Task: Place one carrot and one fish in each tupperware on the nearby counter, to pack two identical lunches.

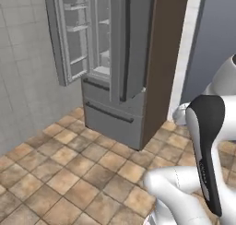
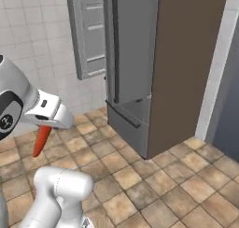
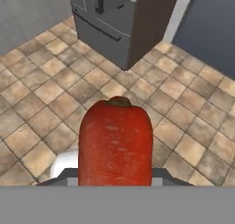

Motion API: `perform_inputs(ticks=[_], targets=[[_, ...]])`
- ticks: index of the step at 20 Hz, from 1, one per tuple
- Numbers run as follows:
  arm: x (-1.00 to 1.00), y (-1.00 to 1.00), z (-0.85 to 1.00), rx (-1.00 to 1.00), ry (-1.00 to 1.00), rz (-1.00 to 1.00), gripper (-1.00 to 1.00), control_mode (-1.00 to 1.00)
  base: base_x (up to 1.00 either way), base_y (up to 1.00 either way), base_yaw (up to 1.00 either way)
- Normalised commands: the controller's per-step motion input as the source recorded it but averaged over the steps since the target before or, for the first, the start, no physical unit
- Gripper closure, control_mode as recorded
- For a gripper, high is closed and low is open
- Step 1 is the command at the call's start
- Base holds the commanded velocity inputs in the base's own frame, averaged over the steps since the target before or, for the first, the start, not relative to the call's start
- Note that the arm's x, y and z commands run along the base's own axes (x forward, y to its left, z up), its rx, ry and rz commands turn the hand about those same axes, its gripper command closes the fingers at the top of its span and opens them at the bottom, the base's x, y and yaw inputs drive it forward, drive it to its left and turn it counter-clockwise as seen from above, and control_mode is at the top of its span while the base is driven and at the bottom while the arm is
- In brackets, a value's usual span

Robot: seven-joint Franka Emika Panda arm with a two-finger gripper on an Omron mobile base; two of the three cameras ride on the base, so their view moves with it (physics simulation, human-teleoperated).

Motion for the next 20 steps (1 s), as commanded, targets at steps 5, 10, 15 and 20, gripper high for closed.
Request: perform_inputs(ticks=[5, 10, 15, 20], targets=[[0.0, 0.0, 0.0, 0.0, 0.0, 0.0, 1.0, 1.0, -0.48, -0.47, 0.83], [0.0, 0.0, 0.0, 0.0, 0.0, 0.0, 1.0, 1.0, -0.59, -0.5, 0.81], [0.0, 0.0, 0.0, 0.0, 0.0, 0.0, 1.0, 1.0, -0.9, -0.28, 0.7], [0.0, 0.0, 0.0, 0.0, 0.0, 0.0, 1.0, 1.0, -1.0, -0.04, 0.6]])
